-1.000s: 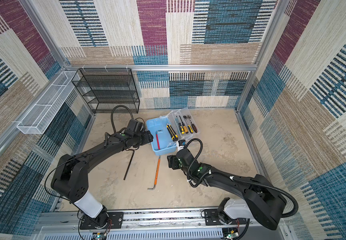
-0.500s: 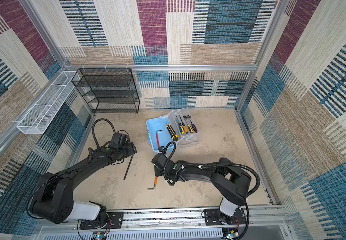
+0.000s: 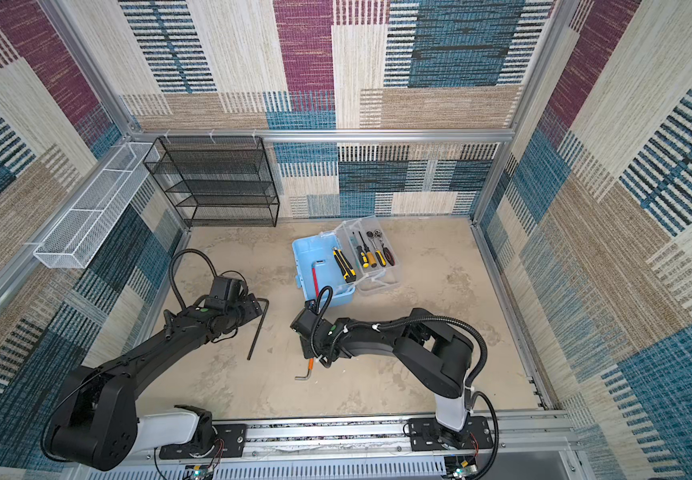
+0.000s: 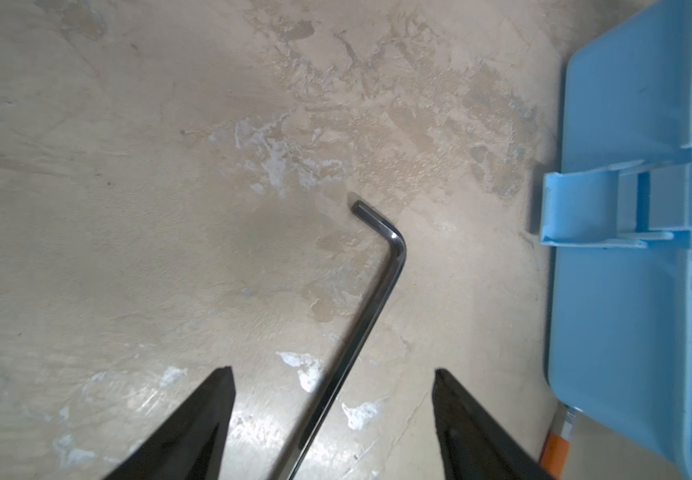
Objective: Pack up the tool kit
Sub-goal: 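Grasp the orange hex key with the right gripper while the left gripper withdraws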
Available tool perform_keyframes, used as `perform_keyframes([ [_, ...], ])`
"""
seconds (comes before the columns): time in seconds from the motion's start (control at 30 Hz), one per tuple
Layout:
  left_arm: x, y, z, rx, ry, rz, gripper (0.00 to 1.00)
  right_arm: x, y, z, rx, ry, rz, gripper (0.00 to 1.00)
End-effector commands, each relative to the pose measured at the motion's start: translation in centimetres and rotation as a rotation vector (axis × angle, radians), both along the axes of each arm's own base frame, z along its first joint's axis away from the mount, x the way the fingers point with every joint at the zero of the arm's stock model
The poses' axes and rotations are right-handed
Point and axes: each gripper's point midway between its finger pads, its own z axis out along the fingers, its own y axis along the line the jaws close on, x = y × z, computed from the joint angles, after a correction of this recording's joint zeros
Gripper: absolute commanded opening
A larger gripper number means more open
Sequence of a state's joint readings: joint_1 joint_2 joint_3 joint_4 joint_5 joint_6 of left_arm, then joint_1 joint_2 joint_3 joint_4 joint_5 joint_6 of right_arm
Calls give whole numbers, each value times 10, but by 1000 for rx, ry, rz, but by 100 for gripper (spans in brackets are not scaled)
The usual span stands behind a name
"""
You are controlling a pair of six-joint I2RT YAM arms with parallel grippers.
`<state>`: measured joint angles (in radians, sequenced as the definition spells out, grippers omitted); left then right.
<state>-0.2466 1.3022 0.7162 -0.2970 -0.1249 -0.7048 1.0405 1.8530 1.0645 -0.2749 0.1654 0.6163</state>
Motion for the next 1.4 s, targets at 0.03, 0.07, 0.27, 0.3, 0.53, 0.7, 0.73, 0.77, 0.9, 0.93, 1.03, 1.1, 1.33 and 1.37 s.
perform_keyframes([
  [0.03,-3,9,2,21,-8,20,78,-19,-20,-22,-105,79,48,23],
  [0.07,-3,10,3,21,-12,23,78,-19,-21,-22,-111,72,60,21],
  [0.27,-9,15,-4,10,5,41,78,-12,-8,-7,-91,6,151,11],
  [0.3,-10,15,-5,7,9,44,78,-11,-6,-6,-93,-2,167,10],
  [0.53,-16,19,-6,20,18,41,78,-1,4,2,-97,-59,221,0],
  [0.7,-19,18,-4,59,40,-21,76,8,10,18,-47,-111,211,0],
  [0.73,-20,18,-5,65,48,-32,75,10,10,21,-40,-119,208,0],
  [0.77,-21,17,-6,68,54,-44,75,12,11,23,-35,-127,207,0],
  [0.9,-26,16,-15,74,88,-67,74,18,15,33,0,-150,211,0],
  [0.93,-27,16,-16,72,94,-69,74,20,16,37,14,-155,211,0],
  [1.03,-28,14,-22,63,112,-72,73,23,18,48,60,-172,213,0],
  [1.1,-27,13,-23,59,116,-78,73,26,19,57,88,-186,214,0],
  [1.33,-24,8,-26,52,127,-106,71,42,19,91,121,-262,194,0],
  [1.37,-23,7,-26,49,126,-110,70,44,19,94,118,-272,192,0],
])
